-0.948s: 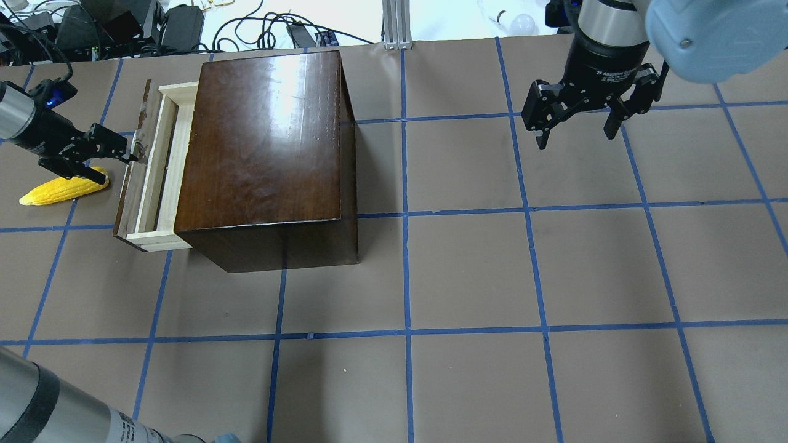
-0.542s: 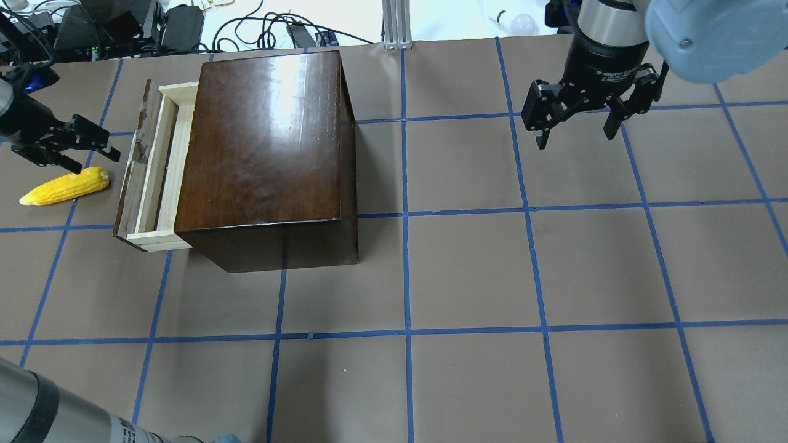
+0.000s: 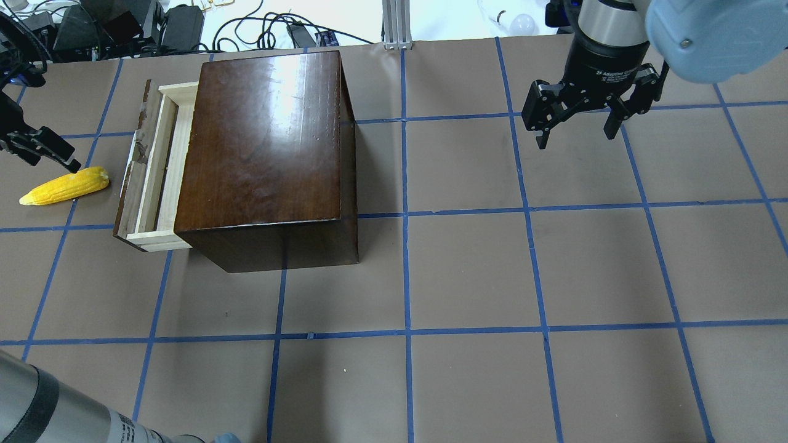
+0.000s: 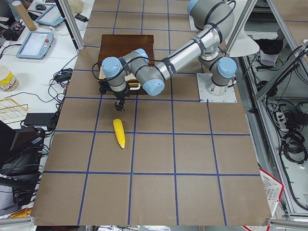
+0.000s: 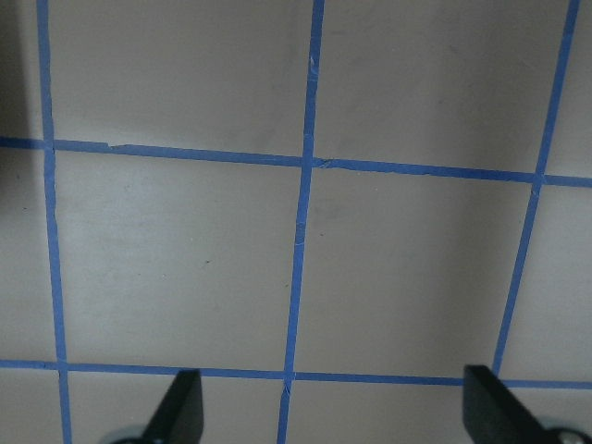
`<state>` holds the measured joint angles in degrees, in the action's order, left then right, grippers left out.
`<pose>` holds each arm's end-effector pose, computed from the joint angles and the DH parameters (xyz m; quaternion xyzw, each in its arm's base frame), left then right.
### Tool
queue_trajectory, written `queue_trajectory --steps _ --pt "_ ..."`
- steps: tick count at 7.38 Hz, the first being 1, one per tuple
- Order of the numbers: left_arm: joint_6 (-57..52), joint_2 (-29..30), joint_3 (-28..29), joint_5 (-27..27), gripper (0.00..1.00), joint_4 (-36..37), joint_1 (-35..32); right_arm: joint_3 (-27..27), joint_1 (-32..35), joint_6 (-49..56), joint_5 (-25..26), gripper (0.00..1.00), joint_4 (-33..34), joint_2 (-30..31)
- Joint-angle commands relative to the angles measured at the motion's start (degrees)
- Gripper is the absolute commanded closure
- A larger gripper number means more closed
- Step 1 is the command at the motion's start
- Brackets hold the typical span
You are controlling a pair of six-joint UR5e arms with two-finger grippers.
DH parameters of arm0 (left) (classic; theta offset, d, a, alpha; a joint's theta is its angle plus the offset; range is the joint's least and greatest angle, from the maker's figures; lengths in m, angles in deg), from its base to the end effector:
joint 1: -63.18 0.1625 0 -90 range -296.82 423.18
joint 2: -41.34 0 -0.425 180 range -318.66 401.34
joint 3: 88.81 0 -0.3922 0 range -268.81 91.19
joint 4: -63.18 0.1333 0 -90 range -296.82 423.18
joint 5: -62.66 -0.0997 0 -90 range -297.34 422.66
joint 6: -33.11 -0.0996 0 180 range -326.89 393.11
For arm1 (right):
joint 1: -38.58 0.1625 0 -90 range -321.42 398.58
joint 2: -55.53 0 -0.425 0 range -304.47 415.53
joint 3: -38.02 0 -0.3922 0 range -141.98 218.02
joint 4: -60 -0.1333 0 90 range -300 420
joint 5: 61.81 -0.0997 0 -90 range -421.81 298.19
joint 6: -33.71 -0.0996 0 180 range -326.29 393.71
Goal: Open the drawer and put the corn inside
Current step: 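Release the handle and move the left gripper over the yellow corn, then lower the left gripper and grasp the yellow corn cob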
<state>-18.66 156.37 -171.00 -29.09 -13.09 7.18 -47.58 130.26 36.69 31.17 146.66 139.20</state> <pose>0.2543 -0.6100 0.3260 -0.1548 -0.9874 -0.0327 0.0095 0.1436 -0.5250 0.4635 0.0418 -0.9977 -0.0462 0.0255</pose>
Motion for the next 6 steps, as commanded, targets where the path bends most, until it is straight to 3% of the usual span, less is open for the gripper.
queue_trajectory --steps 1,6 --pt "-10.94 2.2 -0.42 -3.34 0.0 4.88 0.02 0.0 0.0 0.0 0.0 0.0 0.0 0.0" --pt "-37.11 9.06 0.36 -2.65 0.0 11.15 4.41 0.0 0.0 0.0 0.0 0.0 0.0 0.0"
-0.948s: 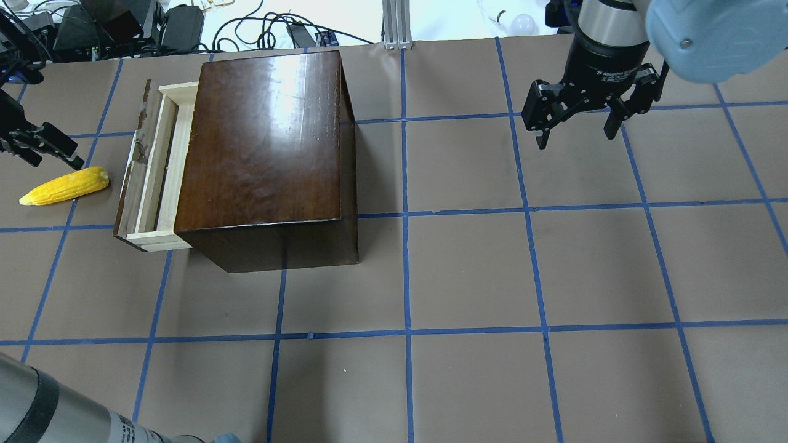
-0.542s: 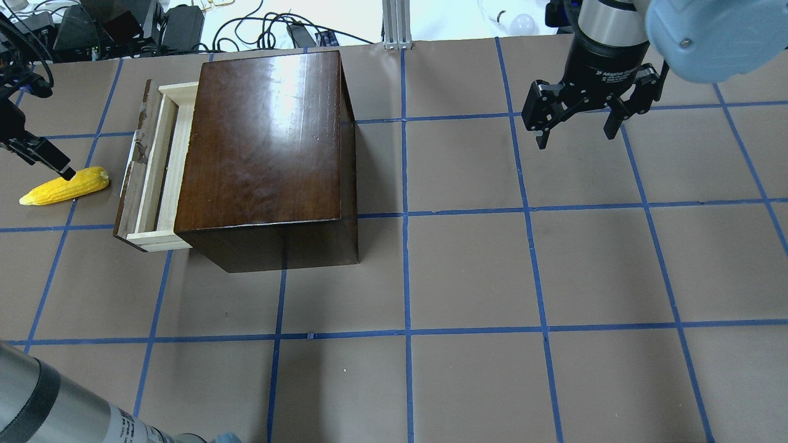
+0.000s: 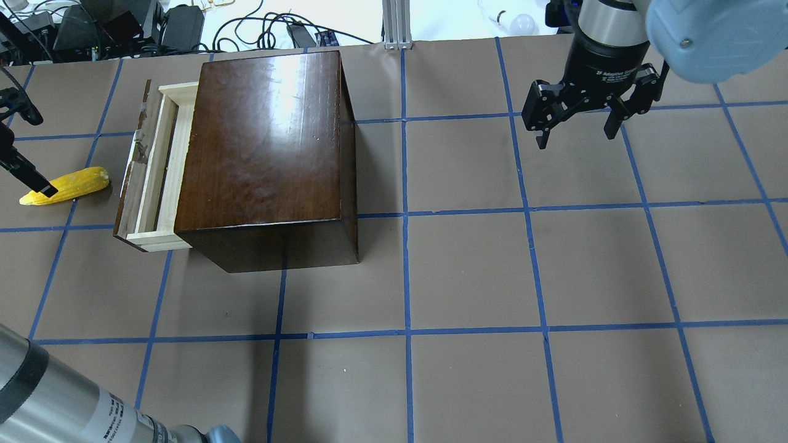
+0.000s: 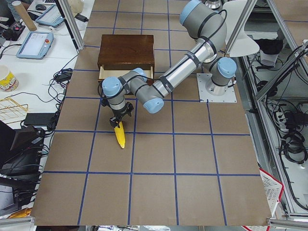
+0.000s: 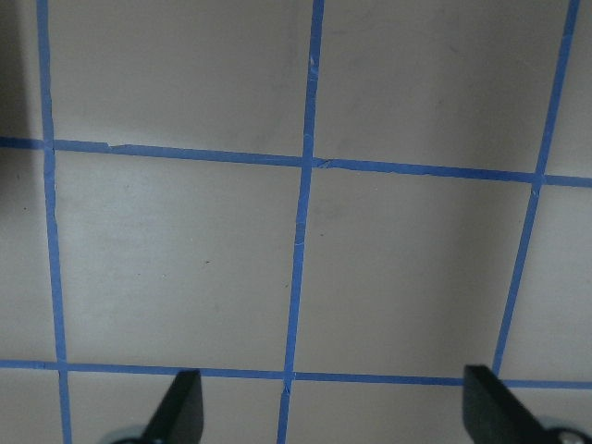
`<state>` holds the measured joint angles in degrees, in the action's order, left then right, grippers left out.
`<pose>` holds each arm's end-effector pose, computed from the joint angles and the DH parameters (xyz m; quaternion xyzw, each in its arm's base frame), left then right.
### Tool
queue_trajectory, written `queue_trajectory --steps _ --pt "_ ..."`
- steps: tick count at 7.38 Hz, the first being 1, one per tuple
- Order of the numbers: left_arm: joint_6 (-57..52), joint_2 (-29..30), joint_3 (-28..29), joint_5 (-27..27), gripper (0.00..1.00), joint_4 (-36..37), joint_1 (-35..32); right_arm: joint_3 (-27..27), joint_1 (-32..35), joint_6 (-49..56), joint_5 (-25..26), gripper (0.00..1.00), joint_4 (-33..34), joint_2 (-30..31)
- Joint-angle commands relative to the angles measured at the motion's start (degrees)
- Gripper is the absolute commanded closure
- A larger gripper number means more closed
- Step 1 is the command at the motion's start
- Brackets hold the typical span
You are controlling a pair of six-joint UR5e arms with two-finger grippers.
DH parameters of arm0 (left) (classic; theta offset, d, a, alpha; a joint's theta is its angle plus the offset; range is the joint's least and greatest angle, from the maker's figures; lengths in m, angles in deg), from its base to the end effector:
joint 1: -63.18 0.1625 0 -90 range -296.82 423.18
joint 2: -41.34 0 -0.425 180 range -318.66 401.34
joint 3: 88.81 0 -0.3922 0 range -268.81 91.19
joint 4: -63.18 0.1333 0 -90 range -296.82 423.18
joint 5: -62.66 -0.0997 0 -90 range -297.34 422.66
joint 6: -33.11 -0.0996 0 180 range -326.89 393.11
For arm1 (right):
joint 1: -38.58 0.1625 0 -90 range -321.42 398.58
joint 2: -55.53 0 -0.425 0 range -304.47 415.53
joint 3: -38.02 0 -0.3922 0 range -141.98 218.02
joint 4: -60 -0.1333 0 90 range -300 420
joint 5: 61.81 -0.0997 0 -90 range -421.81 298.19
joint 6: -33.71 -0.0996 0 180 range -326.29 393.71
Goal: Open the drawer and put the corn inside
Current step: 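Lower the left gripper and grasp the yellow corn cob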
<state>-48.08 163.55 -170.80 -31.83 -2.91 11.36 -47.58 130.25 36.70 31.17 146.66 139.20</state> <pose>0.3238 -0.6148 0.2615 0.3664 0.9296 0.0351 0.0176 0.1435 -0.5250 0.4635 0.0418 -0.9977 -0.0463 0.0254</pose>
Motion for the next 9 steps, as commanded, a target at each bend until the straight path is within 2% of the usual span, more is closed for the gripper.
queue_trajectory --steps 1,4,6,9 --pt "-13.84 2.5 0.25 0.09 0.0 2.45 0.14 0.0 0.09 0.0 0.0 0.0 0.0 0.0" --pt "-24.17 3.73 0.51 0.36 0.0 3.6 0.14 0.0 0.0 0.0 0.0 0.0 0.0 0.0" --pt "-29.17 6.01 3.05 4.3 0.0 4.13 0.14 0.0 0.0 0.0 0.0 0.0 0.0 0.0" --pt "-31.74 8.91 5.43 6.06 0.0 4.4 0.14 0.0 0.0 0.0 0.0 0.0 0.0 0.0"
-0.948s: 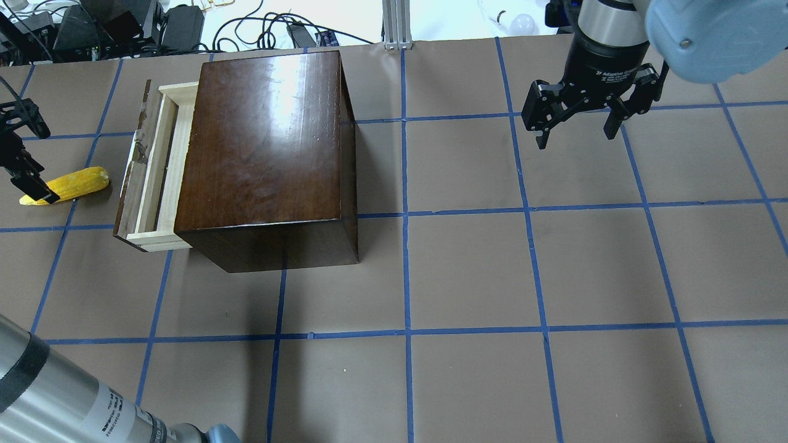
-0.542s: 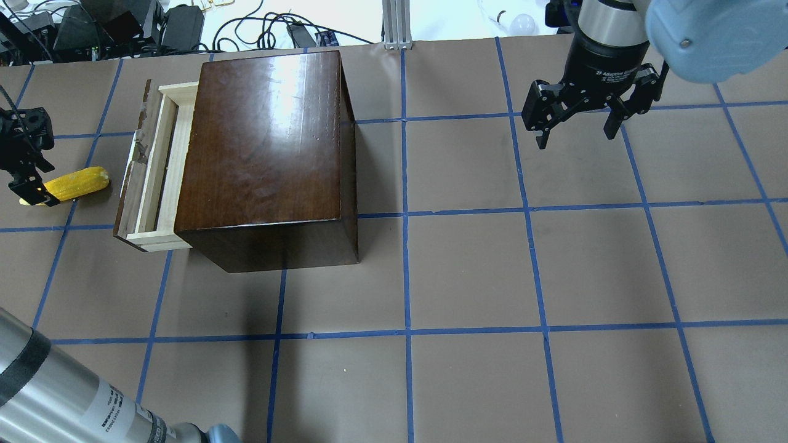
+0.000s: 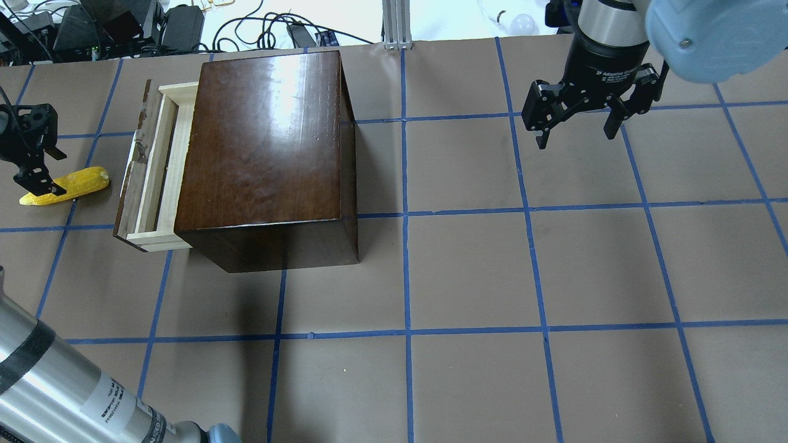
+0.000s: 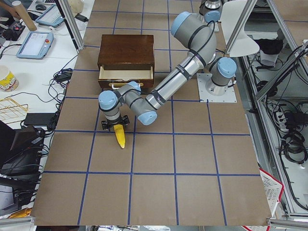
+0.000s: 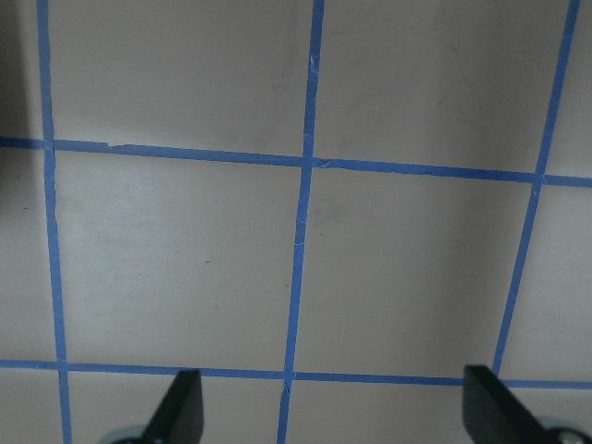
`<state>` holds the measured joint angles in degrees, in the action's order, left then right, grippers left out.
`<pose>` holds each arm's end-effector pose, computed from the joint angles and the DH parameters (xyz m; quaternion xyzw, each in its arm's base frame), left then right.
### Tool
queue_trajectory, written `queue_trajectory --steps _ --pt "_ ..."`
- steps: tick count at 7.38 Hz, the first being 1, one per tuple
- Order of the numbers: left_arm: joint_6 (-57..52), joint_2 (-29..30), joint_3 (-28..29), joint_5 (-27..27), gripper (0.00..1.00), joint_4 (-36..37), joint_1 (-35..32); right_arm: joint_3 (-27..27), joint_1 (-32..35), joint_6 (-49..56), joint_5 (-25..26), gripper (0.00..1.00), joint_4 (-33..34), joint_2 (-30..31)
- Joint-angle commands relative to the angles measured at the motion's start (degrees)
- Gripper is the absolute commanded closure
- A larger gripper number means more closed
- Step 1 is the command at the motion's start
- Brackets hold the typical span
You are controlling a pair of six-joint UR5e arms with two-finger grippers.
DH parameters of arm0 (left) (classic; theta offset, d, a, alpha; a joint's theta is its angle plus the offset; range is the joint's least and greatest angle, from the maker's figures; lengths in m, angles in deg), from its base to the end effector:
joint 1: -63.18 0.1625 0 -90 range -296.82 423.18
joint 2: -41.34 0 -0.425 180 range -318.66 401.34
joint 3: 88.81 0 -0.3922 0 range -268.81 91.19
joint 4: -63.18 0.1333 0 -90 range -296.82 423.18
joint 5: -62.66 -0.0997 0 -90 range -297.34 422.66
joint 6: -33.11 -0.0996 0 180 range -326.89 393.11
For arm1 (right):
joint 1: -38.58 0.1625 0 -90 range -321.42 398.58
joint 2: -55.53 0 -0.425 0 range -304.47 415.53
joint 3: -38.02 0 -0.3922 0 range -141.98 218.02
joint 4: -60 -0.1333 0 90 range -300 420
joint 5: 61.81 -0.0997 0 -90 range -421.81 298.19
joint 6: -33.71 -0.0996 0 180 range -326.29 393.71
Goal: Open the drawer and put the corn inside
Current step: 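Lower the left gripper and grasp the yellow corn cob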
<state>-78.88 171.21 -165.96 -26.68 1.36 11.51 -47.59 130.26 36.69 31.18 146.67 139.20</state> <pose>0.3433 -0.6510 0.2130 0.5994 0.8003 -0.0082 0.0083 0.1436 -0.5250 0.4634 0.0418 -0.9977 -0.0463 0.0255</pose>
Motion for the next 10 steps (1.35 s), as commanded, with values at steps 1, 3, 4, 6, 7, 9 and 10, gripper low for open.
queue_trajectory --steps 1,3,4,6,7,9,10 --pt "-1.47 1.52 0.5 0.93 0.0 0.13 0.0 0.0 0.08 0.0 0.0 0.0 0.0 0.0" --pt "-0.87 1.61 -0.29 0.84 0.0 -0.31 0.0 0.0 0.0 0.0 0.0 0.0 0.0 0.0" --pt "-1.12 2.13 -0.38 0.75 0.0 -0.14 0.0 0.0 0.0 0.0 0.0 0.0 0.0 0.0" --pt "-1.39 2.14 -0.2 0.92 0.23 0.04 0.0 0.0 0.09 0.0 0.0 0.0 0.0 0.0" --pt "-1.39 2.23 -0.11 0.84 0.67 0.13 0.0 0.0 0.0 0.0 0.0 0.0 0.0 0.0" --pt "-0.87 2.31 -0.11 0.58 0.99 0.21 0.0 0.0 0.0 0.0 0.0 0.0 0.0 0.0" --pt "-0.77 2.23 -0.11 0.4 1.0 0.21 0.0 0.0 0.08 0.0 0.0 0.0 0.0 0.0"
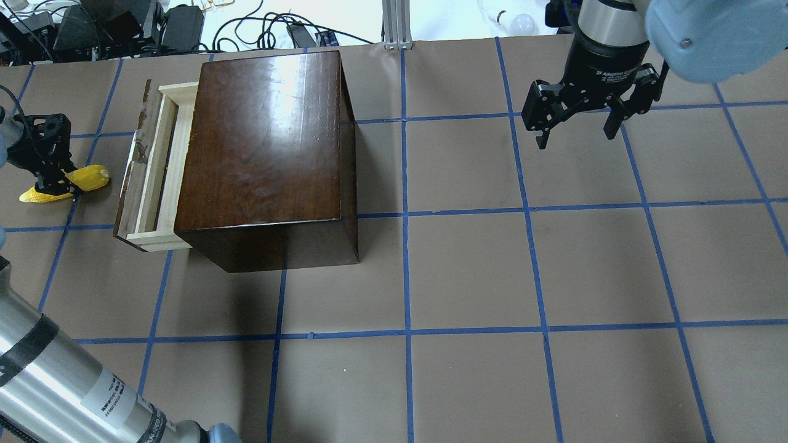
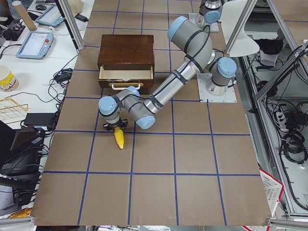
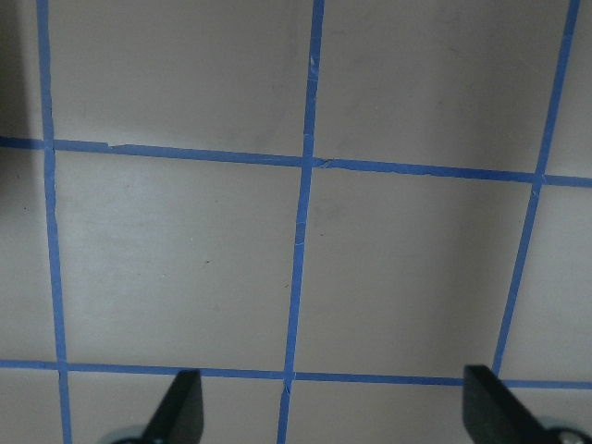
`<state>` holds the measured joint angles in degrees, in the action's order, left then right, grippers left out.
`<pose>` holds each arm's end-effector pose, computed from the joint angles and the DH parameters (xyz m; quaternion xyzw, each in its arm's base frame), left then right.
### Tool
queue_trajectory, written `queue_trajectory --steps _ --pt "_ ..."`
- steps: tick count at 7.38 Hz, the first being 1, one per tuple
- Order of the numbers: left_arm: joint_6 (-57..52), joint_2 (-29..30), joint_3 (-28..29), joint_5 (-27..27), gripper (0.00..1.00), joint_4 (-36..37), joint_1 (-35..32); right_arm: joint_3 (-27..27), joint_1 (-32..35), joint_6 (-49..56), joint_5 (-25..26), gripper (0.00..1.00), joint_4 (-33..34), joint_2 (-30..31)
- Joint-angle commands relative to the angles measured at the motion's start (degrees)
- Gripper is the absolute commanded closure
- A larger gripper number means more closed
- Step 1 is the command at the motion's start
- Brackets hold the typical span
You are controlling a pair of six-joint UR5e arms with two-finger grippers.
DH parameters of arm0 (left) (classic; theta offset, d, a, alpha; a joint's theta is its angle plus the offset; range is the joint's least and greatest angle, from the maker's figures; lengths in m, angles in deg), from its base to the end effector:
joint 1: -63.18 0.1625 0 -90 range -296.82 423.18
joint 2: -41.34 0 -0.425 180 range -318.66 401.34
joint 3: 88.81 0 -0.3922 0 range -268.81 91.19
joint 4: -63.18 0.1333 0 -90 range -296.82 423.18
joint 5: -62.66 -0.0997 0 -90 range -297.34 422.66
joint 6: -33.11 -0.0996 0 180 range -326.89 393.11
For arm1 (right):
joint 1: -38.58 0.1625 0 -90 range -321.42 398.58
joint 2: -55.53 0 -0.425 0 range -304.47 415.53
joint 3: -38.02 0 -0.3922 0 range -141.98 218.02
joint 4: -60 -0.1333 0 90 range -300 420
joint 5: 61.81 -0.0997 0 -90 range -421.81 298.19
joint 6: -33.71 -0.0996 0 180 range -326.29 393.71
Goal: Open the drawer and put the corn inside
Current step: 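Lower the left gripper and grasp the yellow corn cob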
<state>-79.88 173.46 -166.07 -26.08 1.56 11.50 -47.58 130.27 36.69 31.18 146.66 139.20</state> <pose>0.3431 -0.6526 0.1840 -0.6063 -0.7951 0.0085 0.0112 0.1436 -0.5250 0.4635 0.0419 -0.9977 -0.0462 0.0255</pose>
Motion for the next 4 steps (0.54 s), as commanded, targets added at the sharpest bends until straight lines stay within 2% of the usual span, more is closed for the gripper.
queue_trajectory --steps 1,4 --pt "0.4 -0.11 0.01 -0.29 1.0 0.02 0.0 0.0 -0.02 0.0 0.0 0.0 0.0 0.0" --pt "0.76 -3.09 0.53 -0.64 1.0 -1.12 -1.23 0.0 -0.02 0.0 0.0 0.0 0.0 0.0"
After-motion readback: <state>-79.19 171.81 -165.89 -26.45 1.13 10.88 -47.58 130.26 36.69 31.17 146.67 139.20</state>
